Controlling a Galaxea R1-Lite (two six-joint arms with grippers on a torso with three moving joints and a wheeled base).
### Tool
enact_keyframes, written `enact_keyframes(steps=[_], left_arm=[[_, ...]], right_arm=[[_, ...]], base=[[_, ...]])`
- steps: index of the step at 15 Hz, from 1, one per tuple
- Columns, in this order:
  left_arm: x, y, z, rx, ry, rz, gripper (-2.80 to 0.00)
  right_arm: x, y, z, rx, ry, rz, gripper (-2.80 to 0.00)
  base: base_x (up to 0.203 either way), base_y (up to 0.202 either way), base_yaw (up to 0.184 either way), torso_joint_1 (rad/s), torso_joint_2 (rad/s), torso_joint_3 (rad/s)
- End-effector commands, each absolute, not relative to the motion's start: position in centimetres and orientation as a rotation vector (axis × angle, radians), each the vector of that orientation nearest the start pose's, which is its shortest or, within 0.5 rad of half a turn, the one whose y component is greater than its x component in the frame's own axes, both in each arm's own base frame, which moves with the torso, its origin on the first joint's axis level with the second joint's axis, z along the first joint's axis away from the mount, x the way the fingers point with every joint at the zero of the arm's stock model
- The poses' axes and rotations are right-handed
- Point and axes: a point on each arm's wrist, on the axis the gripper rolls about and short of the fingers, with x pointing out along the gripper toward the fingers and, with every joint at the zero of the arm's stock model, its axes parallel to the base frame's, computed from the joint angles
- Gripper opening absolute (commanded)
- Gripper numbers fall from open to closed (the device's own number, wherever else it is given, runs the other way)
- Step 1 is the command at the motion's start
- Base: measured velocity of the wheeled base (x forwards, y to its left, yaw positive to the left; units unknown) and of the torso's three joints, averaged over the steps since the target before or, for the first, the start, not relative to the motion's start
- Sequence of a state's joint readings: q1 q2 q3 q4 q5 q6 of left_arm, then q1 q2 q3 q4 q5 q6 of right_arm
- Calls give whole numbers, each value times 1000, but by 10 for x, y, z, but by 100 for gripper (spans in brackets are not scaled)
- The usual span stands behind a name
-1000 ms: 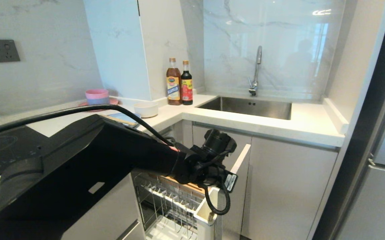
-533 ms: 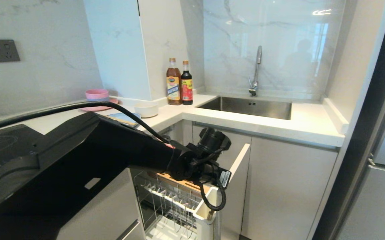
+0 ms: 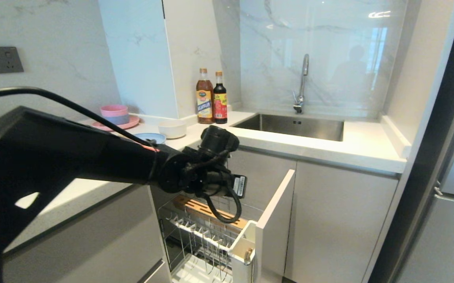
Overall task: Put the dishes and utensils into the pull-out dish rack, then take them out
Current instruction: Open the cupboard, then pick up the chopsticks and place it in the cupboard
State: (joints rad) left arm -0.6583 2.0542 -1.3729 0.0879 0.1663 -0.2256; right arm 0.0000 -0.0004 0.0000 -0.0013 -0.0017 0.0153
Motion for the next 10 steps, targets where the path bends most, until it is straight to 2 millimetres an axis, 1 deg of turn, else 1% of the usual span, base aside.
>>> enact_keyframes(steps=[1, 2, 3, 4, 5, 7, 8, 9, 10], left_arm=[[300, -211, 185, 47, 672, -365, -280], [290, -197, 200, 31, 641, -354, -280], [275, -179, 220, 11, 593, -346, -280], [254, -158, 241, -8, 533, -338, -280], [236, -141, 257, -19, 480, -328, -280], [187, -99, 289, -39, 338, -281, -280], [162, -78, 300, -38, 268, -244, -280], [138, -57, 307, -28, 202, -193, -280], [111, -37, 311, -15, 136, -135, -280]], right_arm=[[-23, 0, 75, 15, 0, -2, -280], [-23, 0, 75, 15, 0, -2, -280], [-23, 0, 75, 15, 0, -2, -280], [-23, 0, 75, 15, 0, -2, -280], [-23, 0, 75, 15, 0, -2, -280], [-23, 0, 75, 15, 0, -2, -280], [-23, 0, 75, 15, 0, -2, -280], [-23, 0, 75, 15, 0, -2, -280], [-23, 0, 75, 15, 0, -2, -280]], base=[[0, 0, 0, 0, 0, 0], [0, 0, 0, 0, 0, 0], [0, 0, 0, 0, 0, 0], [0, 0, 0, 0, 0, 0], [0, 0, 0, 0, 0, 0], [0, 0, 0, 0, 0, 0], [0, 0, 0, 0, 0, 0], [0, 0, 0, 0, 0, 0], [0, 0, 0, 0, 0, 0]])
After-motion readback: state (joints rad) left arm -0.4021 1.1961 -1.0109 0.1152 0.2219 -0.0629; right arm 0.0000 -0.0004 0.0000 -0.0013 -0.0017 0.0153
